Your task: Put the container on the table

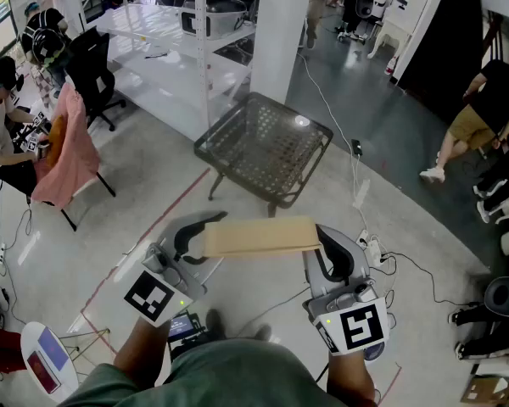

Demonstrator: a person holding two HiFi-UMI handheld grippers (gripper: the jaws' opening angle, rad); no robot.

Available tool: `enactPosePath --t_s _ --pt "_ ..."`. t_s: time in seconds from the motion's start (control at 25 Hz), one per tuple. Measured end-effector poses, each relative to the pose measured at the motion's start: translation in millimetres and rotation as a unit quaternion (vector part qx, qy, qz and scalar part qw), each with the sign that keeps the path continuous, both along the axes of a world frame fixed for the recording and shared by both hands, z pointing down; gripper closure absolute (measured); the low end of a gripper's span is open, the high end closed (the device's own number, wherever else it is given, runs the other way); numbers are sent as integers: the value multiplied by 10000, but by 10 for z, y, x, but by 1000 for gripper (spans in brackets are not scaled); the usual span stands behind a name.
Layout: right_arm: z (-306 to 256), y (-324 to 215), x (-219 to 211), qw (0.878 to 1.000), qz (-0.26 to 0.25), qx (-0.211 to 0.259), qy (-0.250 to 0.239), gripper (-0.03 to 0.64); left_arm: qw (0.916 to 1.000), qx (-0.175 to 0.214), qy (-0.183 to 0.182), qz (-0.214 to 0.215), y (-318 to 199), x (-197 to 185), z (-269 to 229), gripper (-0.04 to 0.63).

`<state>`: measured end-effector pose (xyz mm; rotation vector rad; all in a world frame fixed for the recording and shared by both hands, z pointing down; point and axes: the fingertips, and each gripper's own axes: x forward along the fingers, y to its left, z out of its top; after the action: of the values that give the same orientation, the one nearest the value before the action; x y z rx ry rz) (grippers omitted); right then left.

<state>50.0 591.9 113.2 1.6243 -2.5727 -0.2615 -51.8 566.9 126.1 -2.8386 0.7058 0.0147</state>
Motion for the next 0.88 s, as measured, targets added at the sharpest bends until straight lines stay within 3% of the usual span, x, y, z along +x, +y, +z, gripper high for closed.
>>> enactPosePath --t_s 0.44,0.88 --pt "4 -39 -68 10000 75 -17 -2 575 10000 -28 15 67 -51 -66 9 479" --pt "47 -298 -415 9998 194 -94 40 575 9998 -76 68 187 -332 -406 60 479"
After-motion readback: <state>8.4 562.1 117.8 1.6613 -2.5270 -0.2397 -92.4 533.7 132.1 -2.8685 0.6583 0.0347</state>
